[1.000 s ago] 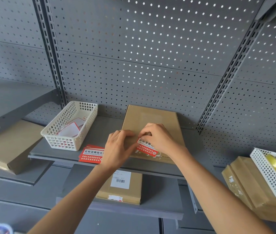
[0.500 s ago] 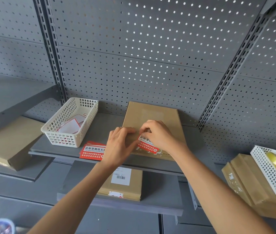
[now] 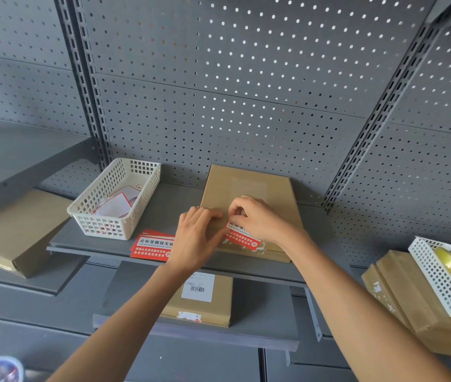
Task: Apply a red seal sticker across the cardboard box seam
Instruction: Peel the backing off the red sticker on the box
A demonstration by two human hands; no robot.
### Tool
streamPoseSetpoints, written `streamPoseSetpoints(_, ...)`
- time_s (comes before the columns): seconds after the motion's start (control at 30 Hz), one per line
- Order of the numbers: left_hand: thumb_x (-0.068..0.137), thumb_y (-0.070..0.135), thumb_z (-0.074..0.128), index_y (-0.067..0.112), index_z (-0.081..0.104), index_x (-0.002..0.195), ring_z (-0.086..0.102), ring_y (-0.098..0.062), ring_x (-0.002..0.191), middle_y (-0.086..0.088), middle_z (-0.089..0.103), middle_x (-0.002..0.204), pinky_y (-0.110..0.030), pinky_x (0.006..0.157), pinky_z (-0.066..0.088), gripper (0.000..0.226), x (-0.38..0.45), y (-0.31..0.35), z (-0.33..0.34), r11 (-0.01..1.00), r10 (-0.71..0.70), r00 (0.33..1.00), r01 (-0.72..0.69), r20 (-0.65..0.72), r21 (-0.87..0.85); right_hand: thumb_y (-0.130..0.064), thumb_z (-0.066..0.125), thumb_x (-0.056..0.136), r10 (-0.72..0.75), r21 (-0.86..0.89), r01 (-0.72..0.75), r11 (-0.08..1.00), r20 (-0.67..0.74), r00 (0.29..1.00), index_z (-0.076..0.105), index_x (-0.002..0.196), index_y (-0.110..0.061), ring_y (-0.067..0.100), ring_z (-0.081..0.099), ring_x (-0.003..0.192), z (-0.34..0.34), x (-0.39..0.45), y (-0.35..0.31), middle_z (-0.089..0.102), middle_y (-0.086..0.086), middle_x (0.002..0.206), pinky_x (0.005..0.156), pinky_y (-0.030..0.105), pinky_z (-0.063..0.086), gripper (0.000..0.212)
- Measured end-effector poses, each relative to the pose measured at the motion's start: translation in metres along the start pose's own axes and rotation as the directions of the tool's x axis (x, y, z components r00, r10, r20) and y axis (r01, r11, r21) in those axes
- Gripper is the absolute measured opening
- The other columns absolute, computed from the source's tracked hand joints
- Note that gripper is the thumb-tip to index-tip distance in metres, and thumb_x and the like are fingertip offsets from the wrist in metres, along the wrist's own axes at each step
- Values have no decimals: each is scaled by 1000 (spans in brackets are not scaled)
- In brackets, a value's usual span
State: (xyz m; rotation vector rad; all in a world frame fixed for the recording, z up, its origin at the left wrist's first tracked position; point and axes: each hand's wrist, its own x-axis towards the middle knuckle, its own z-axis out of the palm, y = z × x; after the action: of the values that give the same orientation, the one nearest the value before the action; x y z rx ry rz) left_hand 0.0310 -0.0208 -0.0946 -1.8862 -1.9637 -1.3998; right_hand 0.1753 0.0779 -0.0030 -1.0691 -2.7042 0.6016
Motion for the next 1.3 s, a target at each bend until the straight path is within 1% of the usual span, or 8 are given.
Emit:
streamPoseSetpoints(0.4,89,38,67,27,65,98,50,-16,98,11,61,103,-38,89,39,15,6,14,-2,996,-86,996,85,32,24,-22,47,104,0,-152,5,988,28,1000,51,97,-26,19,49,118,7,4,-3,55,-4,115,101,45,39,9)
streamPoseSetpoints(0.63,91,43,67,26,69,98,48,-20,104,5,60,110,-36,89,35,18,20,30,-1,970,-236,970,233,57,66,-23,47,104,3,-22,-3,1000,2,1000,55,96,-22,18,49,108,5,-2,2,54,-7,107,97,42,41,11)
streamPoseSetpoints(0.77,92,40,68,26,72,98,46,-20,104,4,57,109,-37,89,34,16,20,32,-1,965,-250,966,244,68,92,-23,51,102,6,56,-5,998,-25,1000,57,92,-25,18,53,105,8,-2,6,55,-10,102,93,40,43,12)
streamPoseSetpoints(0.87,92,34,68,26,71,95,45,-21,101,4,55,106,-34,86,29,9,20,33,-2,967,-248,966,243,69,82,-19,62,97,31,281,-5,960,-88,996,63,88,-28,13,60,92,10,-5,11,63,-13,95,82,31,48,12)
streamPoseSetpoints(0.97,94,31,66,26,68,93,43,-21,101,4,53,107,-34,86,28,5,19,34,-1,968,-245,967,239,77,80,-16,71,90,49,414,29,910,-177,983,67,101,-26,8,64,95,11,-14,22,68,-9,101,84,21,50,16)
streamPoseSetpoints(1.07,97,32,63,25,65,93,37,-16,99,6,49,107,-34,87,28,8,18,34,-2,971,-233,969,225,89,85,-22,75,87,41,299,21,954,-198,979,72,103,-22,6,61,99,10,-23,35,65,-10,104,86,20,46,16)
streamPoseSetpoints(1.2,99,32,59,27,61,95,36,-16,99,5,51,110,-38,91,34,6,18,33,-1,975,-208,972,198,110,97,-24,74,89,20,241,27,970,-188,982,73,89,-22,9,59,100,9,-28,36,62,-11,102,88,28,47,2)
streamPoseSetpoints(1.3,100,33,57,26,57,101,37,-18,103,4,50,115,-39,94,33,6,19,35,-2,972,-213,968,197,132,130,-25,71,91,15,212,27,977,-197,980,68,80,-26,12,57,101,12,-25,34,59,-13,99,91,35,47,11)
